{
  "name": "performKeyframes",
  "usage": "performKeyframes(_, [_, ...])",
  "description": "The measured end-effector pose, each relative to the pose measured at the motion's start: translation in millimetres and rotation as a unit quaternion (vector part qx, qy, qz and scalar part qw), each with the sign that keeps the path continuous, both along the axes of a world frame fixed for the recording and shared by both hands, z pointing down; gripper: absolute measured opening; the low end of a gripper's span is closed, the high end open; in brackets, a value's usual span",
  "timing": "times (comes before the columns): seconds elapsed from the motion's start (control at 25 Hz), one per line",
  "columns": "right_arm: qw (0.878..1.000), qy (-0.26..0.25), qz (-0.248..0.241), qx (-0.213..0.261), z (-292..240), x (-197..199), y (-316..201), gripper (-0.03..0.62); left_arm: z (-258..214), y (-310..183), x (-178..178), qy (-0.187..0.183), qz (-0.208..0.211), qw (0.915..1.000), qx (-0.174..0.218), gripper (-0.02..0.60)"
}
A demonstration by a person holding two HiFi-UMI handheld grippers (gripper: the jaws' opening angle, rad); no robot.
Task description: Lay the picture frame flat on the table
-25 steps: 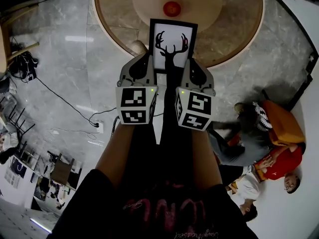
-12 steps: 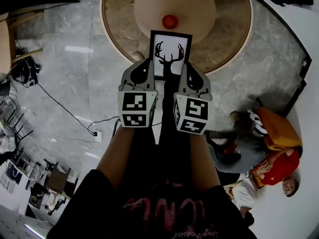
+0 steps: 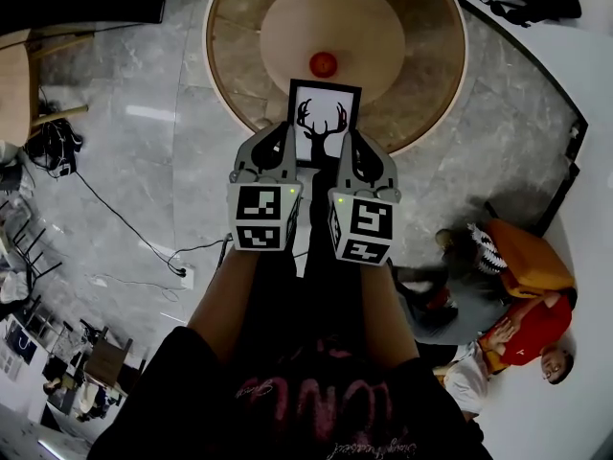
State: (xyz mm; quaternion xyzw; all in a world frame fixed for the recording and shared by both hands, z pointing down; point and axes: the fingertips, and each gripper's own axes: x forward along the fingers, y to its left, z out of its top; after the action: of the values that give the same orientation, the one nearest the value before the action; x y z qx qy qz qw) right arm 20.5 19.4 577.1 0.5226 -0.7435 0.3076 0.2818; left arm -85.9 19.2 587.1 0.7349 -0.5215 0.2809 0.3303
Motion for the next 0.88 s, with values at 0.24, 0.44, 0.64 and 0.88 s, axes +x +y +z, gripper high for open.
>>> performKeyframes(0.24, [1.0, 0.005, 0.007, 0.012, -20, 7, -9, 0.021, -25, -9, 3, 0.005, -0.002, 0.9998, 0.018, 0.009])
performKeyframes(0.44, [1.0, 0.003, 0.003, 0.021, -33, 6, -11, 0.021, -36, -12, 4, 0.003, 0.002, 0.9997, 0.025, 0.009])
performKeyframes(0.64, [1.0, -0.002, 0.006, 0.028, -49, 3, -13, 0.021, -54, -16, 0, -0.003, 0.001, 0.999, 0.044, 0.009])
performKeyframes(0.88, [0.999, -0.008, 0.004, 0.044, -67, 2, -18, 0.021, -70, -20, -3, -0.003, -0.005, 0.9984, 0.056, 0.009])
